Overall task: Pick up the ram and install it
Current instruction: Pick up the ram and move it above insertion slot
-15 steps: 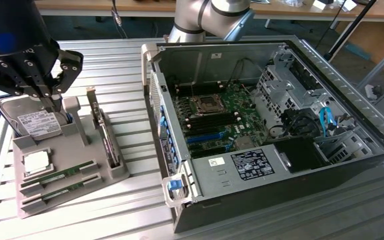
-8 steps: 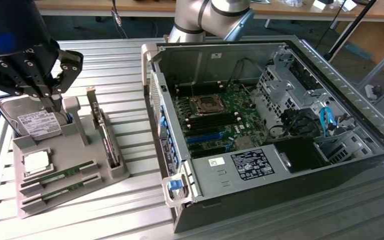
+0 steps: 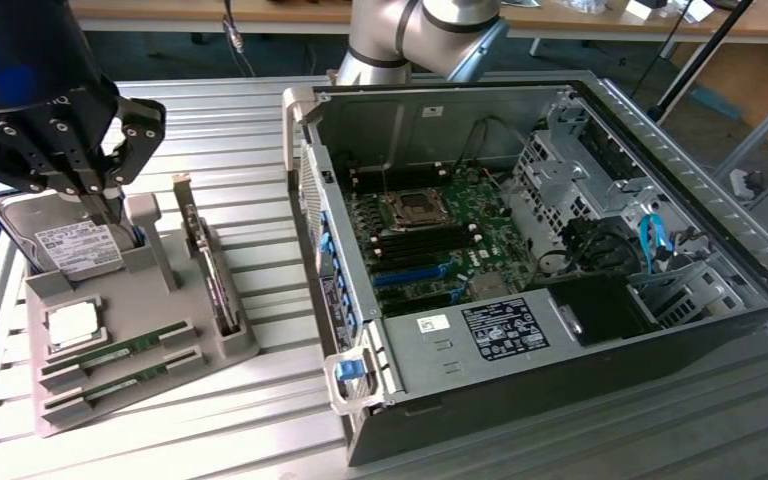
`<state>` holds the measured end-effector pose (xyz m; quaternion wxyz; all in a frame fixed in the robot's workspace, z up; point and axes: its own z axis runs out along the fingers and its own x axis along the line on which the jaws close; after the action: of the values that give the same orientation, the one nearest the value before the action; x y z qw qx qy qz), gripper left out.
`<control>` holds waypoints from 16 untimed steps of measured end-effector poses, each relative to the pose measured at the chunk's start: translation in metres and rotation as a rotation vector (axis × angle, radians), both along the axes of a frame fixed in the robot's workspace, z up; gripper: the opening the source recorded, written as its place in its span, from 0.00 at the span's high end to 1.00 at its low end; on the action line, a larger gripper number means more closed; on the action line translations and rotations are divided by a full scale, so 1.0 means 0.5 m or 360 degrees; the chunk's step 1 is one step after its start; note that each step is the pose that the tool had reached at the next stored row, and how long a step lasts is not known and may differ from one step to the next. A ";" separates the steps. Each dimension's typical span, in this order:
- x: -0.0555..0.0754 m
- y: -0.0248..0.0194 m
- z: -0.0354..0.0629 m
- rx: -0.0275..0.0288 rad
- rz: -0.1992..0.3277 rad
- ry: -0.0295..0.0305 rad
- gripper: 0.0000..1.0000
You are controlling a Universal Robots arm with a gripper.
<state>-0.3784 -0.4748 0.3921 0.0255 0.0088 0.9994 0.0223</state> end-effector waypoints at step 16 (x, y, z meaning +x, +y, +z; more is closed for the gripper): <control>0.000 -0.0013 0.000 0.00000 0.0223 0.00000 0.89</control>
<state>-0.3784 -0.4754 0.3921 0.0239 -0.0613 0.9975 0.0240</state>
